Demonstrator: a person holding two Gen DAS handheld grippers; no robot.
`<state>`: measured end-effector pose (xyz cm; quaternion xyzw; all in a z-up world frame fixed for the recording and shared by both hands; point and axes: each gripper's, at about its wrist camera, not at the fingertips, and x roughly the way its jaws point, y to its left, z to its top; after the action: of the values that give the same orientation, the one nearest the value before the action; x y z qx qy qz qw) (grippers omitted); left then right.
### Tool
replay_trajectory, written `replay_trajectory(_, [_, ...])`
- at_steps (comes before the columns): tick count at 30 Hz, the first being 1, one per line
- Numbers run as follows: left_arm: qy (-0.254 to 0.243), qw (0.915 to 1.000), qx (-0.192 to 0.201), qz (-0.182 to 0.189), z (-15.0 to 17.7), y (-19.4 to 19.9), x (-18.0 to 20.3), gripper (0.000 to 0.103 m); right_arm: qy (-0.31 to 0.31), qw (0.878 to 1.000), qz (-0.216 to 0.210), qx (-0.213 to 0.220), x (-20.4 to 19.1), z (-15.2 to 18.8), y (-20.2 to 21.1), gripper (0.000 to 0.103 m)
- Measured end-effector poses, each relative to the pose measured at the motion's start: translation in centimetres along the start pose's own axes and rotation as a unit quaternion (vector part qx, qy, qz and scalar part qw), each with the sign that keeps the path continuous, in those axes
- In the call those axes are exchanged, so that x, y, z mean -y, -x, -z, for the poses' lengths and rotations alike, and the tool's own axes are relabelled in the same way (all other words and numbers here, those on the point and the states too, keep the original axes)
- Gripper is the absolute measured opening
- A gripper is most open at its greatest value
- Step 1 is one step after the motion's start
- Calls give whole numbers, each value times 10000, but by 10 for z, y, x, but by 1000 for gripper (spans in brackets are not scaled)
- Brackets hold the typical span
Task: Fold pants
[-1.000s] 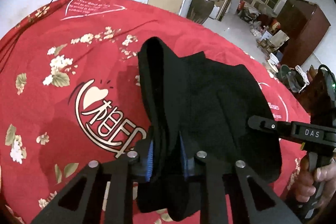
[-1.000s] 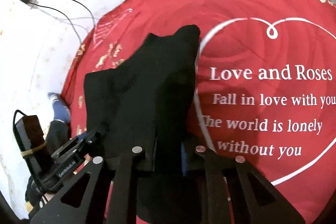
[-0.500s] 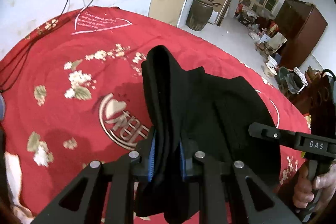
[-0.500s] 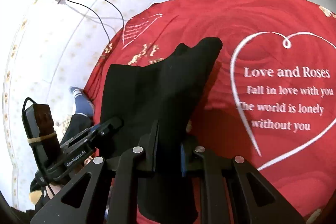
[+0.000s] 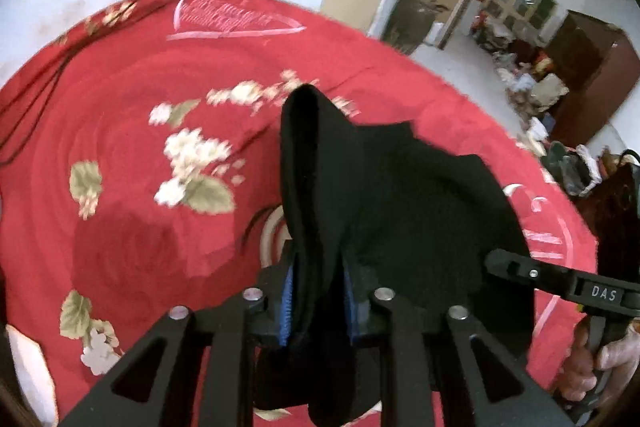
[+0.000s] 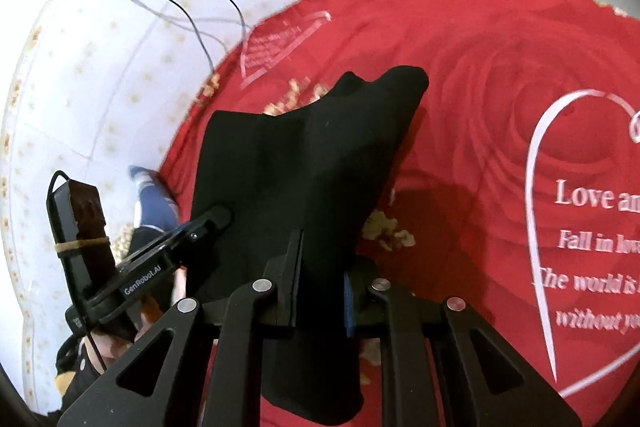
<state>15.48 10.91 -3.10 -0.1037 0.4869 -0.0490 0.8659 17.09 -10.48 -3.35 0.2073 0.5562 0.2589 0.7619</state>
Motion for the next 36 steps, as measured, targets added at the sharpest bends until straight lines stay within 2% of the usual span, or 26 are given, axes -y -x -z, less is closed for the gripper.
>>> replay_trajectory(3, [253, 9996, 36, 115, 5, 0, -10, 37, -131, 9998, 126, -128, 13, 2, -9, 21])
replay_trajectory(5, [357, 9993, 69, -34, 7, 5, -14, 37, -232, 9995, 215, -99, 22, 5, -4, 32])
replay_trajectory(6, [388, 9991, 109, -126, 8, 9, -15, 37, -250, 9992, 306, -60, 24, 6, 1, 34])
replay_trajectory(9, [382, 9982, 275, -383, 11, 27, -10, 36, -78, 9977, 646, 174, 17, 10, 22, 34])
replay_trajectory(13, [219, 9979, 547, -264, 15, 52, 7, 36, 551, 9937, 886, 399, -12, 26, 39, 34])
replay_trajectory(16, [-90, 9987, 501, -36, 29, 57, 27, 36, 956, 9899, 1023, 213, -29, 45, 32, 34])
replay_trajectory(18, [-309, 9990, 302, -147, 42, 46, 37, 36, 1133, 9869, 1145, 34, -31, 60, 21, 34])
replay_trajectory(21, [-304, 9990, -71, -330, 54, 22, 33, 35, 1159, 9822, 1453, -276, -23, 70, 5, 34])
replay_trajectory(24, [-298, 9990, -21, -329, 53, 25, 32, 36, 947, 9859, 1353, -259, -20, 67, 10, 34])
replay_trajectory(27, [-324, 9988, -2, -378, 55, 24, 31, 35, 1090, 9829, 1479, -74, -26, 65, 20, 34])
replay_trajectory(30, [-336, 9986, 17, -414, 56, 23, 32, 35, 1168, 9829, 1416, 125, -32, 67, 28, 34])
replay_trajectory(34, [-373, 9982, 11, -475, 56, 24, 36, 35, 1159, 9803, 1576, -253, -25, 69, 6, 34])
replay_trajectory(36, [-342, 9980, 31, -533, 52, 28, 37, 36, 1011, 9836, 1488, -126, -25, 64, 11, 34])
